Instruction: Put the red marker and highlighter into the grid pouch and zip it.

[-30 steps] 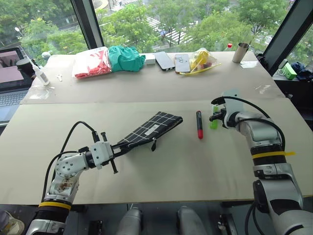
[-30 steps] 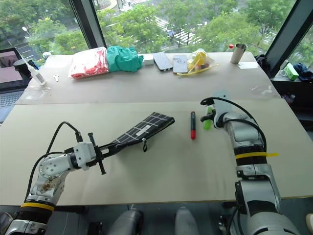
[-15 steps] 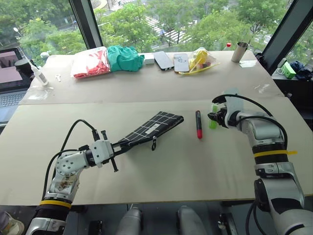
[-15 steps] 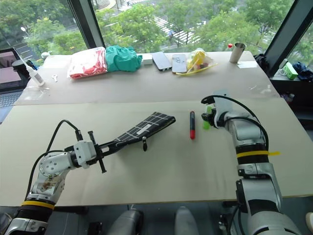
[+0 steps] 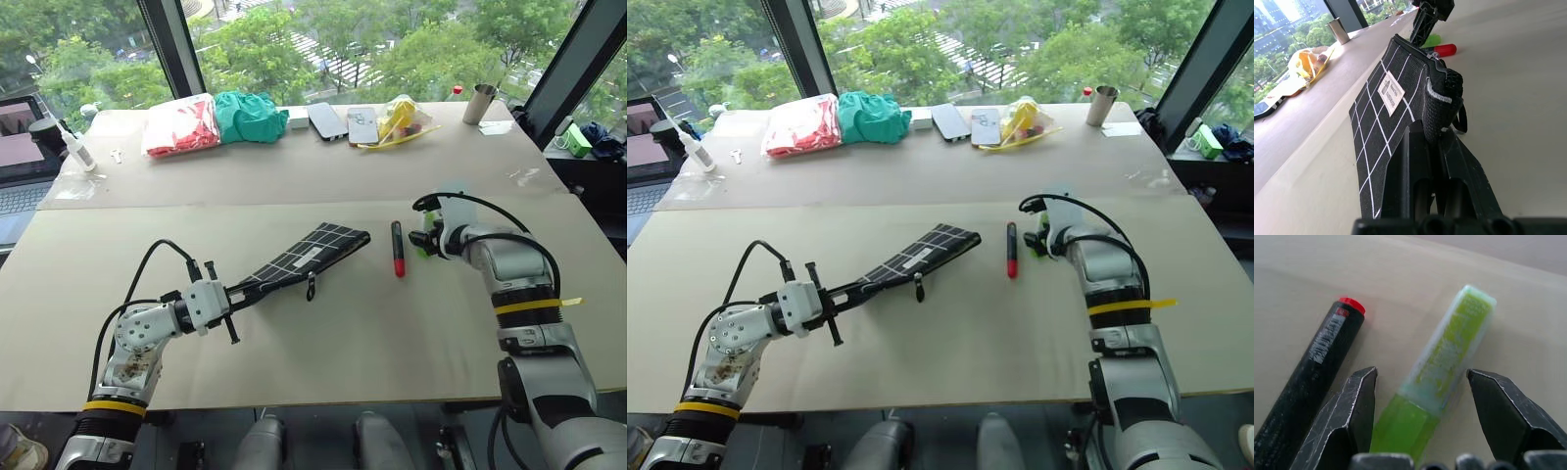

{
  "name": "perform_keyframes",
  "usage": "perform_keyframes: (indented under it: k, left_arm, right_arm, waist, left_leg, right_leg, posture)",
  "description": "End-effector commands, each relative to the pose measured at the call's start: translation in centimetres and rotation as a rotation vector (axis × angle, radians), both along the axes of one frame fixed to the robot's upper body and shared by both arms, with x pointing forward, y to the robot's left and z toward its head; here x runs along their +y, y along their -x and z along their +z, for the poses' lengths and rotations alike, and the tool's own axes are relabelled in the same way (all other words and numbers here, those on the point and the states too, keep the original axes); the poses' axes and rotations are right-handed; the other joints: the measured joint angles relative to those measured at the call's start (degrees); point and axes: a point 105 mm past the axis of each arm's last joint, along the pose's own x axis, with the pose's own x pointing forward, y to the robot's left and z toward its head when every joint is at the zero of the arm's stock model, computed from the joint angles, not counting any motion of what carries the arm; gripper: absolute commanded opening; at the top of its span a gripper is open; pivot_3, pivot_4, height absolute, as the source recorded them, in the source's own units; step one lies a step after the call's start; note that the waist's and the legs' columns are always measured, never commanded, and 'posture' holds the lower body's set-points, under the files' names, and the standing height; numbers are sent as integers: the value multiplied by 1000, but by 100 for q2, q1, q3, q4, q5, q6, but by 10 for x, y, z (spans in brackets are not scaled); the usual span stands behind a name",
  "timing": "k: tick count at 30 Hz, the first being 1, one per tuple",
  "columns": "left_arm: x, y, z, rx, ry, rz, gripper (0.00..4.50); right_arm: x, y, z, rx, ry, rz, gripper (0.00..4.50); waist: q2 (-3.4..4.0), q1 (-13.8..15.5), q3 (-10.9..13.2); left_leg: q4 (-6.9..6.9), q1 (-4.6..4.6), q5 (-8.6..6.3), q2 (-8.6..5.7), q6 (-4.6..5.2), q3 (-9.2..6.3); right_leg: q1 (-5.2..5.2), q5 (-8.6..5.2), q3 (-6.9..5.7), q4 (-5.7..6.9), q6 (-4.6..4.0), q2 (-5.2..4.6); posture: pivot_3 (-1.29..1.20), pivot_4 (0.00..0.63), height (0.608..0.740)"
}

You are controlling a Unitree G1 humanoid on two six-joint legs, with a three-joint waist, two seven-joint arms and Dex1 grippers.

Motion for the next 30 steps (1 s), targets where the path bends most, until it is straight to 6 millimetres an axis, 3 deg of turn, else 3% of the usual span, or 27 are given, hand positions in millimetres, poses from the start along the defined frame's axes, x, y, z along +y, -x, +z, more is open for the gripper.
perform_keyframes:
  k: [1, 4, 7, 11, 12, 16, 18, 21, 26, 30]
  left_arm:
    - [-4, 3, 6, -36, 2, -12, 0]
    - [-4, 3, 6, -36, 3, -13, 0]
    - [-4, 2, 6, -39, 3, -12, 0]
    - [-4, 2, 7, -42, 1, -14, 0]
    - [-4, 2, 7, -42, 1, -14, 0]
    - [-3, 2, 8, -43, 1, -18, 0]
    - [-3, 2, 10, -41, 9, -24, 0]
    - [-3, 3, 13, -35, 27, -32, 0]
    - [-2, 4, 15, -29, 38, -39, 0]
    - [-3, 5, 15, -24, 45, -44, 0]
  right_arm:
    - [-13, 1, -9, 31, -39, -97, 3267]
    - [-8, 4, -15, 53, -81, -94, 3267]
    - [-8, 5, -17, 45, -86, -98, 2563]
    - [-16, 4, -12, 23, -100, -113, 1181]
    - [-18, 3, -10, 16, -99, -113, 1039]
    - [-25, 0, -3, -9, -80, -115, 1040]
    - [-24, -6, 15, -84, -51, -52, 1040]
    - [-17, -9, 53, -293, 195, 162, 1040]
    - [1, 17, 96, -452, 484, 568, 1040]
    - [31, 52, 100, -439, 471, 860, 1040]
  waist:
    - [0, 1, 0]
    - [0, 6, 0]
    - [0, 1, 0]
    - [0, 19, 0]
    - [0, 19, 0]
    - [0, 26, 0]
    - [0, 32, 0]
    - [2, 20, 1]
    - [5, -30, 3]
    - [4, -83, 3]
  left_leg:
    - [0, 4, 0, 0, 0, 0]
    - [0, 10, 0, 0, 0, 1]
    - [0, 13, 0, 0, 0, 1]
    - [0, 12, 0, -1, 0, 1]
    - [0, 12, 0, -1, 0, 1]
    - [0, 12, 0, -1, 0, 1]
    - [0, 12, 0, -2, 0, 2]
    - [0, 2, 0, -4, 0, 3]
    - [-6, -8, 0, -2, 1, 7]
    - [-7, -3, -1, 7, 2, 6]
  right_leg:
    - [3, 0, 0, 0, 0, 0]
    - [9, 0, 1, 1, 0, 0]
    - [10, 0, 2, 1, 0, 0]
    - [10, 0, 2, 2, 0, 0]
    - [10, 0, 2, 2, 0, 0]
    - [10, 0, 2, 2, 0, -1]
    - [10, 0, 2, 2, 0, -1]
    - [0, 0, 3, 0, 0, -3]
    - [-12, 0, 2, -7, 0, -2]
    - [-1, 0, -1, -14, 0, 3]
  posture:
    - [0, 150, 740]
    - [0, 150, 740]
    - [0, 150, 740]
    - [0, 150, 740]
    - [0, 150, 740]
    - [0, 150, 740]
    - [0, 150, 740]
    - [0, 150, 740]
    - [0, 150, 740]
    - [0, 150, 740]
